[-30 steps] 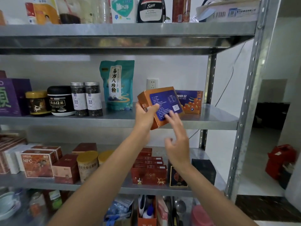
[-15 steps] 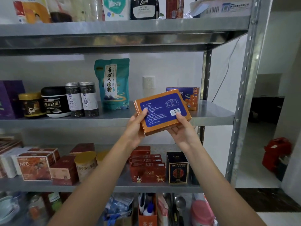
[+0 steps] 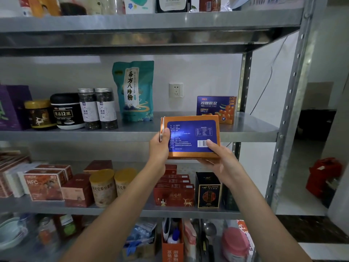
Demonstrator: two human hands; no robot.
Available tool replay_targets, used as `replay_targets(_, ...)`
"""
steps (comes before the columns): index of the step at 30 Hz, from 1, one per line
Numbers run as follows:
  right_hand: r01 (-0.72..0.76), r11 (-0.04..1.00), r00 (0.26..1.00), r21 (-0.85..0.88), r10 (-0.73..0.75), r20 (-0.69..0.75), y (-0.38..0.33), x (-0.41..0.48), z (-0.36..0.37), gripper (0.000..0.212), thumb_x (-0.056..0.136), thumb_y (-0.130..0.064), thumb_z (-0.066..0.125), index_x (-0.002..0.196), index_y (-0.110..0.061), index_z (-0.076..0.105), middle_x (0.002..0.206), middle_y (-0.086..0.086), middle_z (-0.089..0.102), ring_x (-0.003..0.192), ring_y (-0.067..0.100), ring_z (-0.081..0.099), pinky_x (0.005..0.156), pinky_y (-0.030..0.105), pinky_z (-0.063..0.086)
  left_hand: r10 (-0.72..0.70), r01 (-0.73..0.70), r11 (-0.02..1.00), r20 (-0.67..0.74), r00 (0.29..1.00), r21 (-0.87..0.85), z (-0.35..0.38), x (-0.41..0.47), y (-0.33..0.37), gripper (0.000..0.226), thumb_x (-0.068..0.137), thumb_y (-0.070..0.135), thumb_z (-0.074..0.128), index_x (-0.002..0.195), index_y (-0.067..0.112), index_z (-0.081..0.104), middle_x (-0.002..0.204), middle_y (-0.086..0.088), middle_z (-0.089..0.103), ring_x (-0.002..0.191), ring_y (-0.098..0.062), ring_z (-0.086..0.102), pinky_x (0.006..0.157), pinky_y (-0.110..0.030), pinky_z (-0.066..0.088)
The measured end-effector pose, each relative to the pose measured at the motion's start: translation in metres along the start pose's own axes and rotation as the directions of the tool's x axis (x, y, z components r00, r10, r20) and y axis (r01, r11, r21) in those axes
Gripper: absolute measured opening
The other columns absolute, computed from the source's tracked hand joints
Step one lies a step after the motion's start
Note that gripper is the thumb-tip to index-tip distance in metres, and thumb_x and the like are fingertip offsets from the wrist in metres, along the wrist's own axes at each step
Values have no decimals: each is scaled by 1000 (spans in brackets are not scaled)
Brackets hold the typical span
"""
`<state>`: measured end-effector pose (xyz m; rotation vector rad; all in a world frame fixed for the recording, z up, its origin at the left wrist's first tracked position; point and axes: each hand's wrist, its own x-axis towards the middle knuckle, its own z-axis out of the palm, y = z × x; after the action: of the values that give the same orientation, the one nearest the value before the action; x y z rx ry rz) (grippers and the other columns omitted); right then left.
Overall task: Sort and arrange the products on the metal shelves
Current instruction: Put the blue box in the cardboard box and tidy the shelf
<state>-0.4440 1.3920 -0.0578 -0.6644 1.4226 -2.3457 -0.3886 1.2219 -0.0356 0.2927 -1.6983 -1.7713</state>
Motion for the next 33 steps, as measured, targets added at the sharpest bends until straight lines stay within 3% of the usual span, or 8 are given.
replay_targets(4,54,999,997,1,-54,-60,2,1,0,41,71,-31,74,107,-14,66,107,9,74,96,20,72,71,27,59,-66,67,993,14,998,-93,3,-6,-2,34,98,50,43,95,22,62,96,-4,74,92,-25,72,85,-40,57)
replay_targets(9,-93,987,995,134,95,-9,7,-1,-18,41,79,-30,68,116,-15,58,106,8,74,96,20,72,73,35,60,-162,164,979,26,986,-118,-1,-11,6,48,98,57,36,104,17,62,89,-6,75,84,-24,73,80,-41,59)
replay_targets(12,-216,975,972,-49,209,-109,14,1,-31,39,90,-33,61,124,-17,53,114,8,70,103,24,68,77,41,58,-222,224,974,52,974,-42,-4,-19,11,44,98,57,36,99,21,60,93,-7,72,84,-25,71,79,-41,58)
replay_targets(14,-266,959,954,-94,248,-166,24,1,-36,34,98,-41,51,126,-23,52,117,7,67,108,26,64,80,44,55,-251,253,967,108,962,-5,-1,-28,14,42,98,57,38,100,22,59,96,-9,72,88,-27,71,85,-45,58)
replay_targets(18,-362,929,889,76,369,-273,51,-4,-29,45,91,-66,43,106,-26,57,104,10,67,96,29,63,68,43,51,-248,245,969,233,940,42,15,-50,18,48,96,57,41,116,17,58,109,-13,69,100,-29,68,93,-47,54)
replay_targets(23,-318,921,864,224,379,-330,82,-10,-22,57,90,-68,42,101,-17,64,80,10,75,83,30,66,63,39,53,-188,177,982,289,939,66,26,-64,5,44,97,56,39,104,20,63,94,-4,71,84,-17,70,66,-24,55)
replay_targets(29,-196,953,890,231,271,-366,94,-15,-20,43,100,-53,38,117,-19,58,99,9,68,82,27,65,52,32,57,-170,156,985,274,947,71,27,-71,-4,39,93,58,43,96,25,64,88,1,72,76,-14,72,59,-22,56)
replay_targets(33,-117,970,906,211,191,-378,95,-19,-16,41,101,-51,38,116,-20,60,100,7,69,77,22,70,49,27,56,-36,16,996,245,969,82,25,-75,-8,31,95,53,45,88,29,64,70,15,71,67,-2,70,50,-14,49)
